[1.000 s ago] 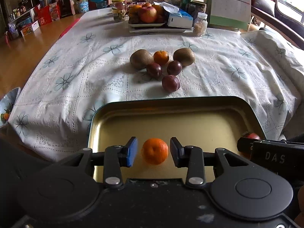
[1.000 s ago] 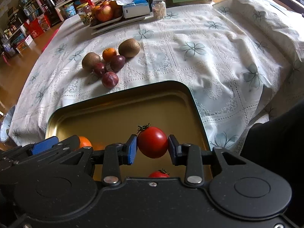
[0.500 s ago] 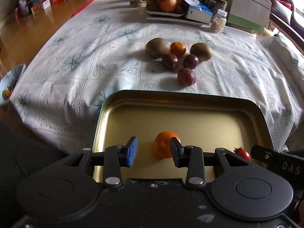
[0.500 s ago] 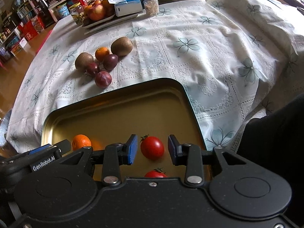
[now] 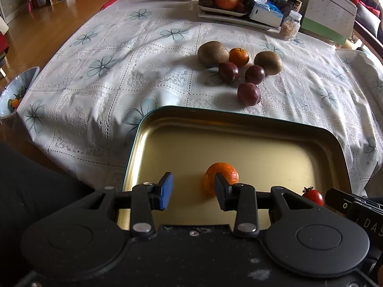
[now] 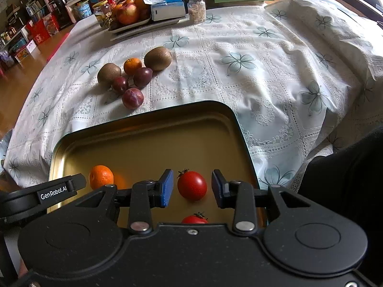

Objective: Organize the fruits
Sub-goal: 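Lower the orange into the gold tray and open left gripper while right releases the tomato, then lift both grippers out of the tray and move them back toward the fruit cluster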

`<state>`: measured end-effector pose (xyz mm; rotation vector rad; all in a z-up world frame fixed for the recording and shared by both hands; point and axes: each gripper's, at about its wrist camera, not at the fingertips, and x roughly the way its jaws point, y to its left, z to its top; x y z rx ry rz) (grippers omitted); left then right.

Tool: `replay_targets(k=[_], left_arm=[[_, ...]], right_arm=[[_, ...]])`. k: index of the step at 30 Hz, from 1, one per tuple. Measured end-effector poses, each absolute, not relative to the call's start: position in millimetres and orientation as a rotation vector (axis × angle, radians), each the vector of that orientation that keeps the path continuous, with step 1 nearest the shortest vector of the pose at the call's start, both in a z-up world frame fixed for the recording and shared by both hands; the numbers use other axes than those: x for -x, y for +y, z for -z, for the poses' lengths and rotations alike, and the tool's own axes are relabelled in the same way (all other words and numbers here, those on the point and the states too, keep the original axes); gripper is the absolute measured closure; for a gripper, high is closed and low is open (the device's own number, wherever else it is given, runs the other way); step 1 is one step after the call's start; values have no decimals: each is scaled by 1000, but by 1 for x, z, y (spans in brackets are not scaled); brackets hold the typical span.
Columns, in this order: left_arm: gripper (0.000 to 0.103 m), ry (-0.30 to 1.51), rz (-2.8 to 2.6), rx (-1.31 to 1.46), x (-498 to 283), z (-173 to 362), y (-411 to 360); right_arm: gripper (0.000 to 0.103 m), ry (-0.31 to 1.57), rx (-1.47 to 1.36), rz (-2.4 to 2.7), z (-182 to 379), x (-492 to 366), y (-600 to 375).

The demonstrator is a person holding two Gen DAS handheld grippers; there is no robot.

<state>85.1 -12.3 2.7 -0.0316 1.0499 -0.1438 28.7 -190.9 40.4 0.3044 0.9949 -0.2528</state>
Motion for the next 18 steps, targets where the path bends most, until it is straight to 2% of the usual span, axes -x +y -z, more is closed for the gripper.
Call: replay_targets(k=[11,18], left_arm=[[64,1029,139,-4,-83,-3,-17],[64,1011,131,-18,-81,-4,-17]], right_arm=[[58,993,-298,236,-41,-30,-189],[57,859,-330,280,-45,-17,-185]])
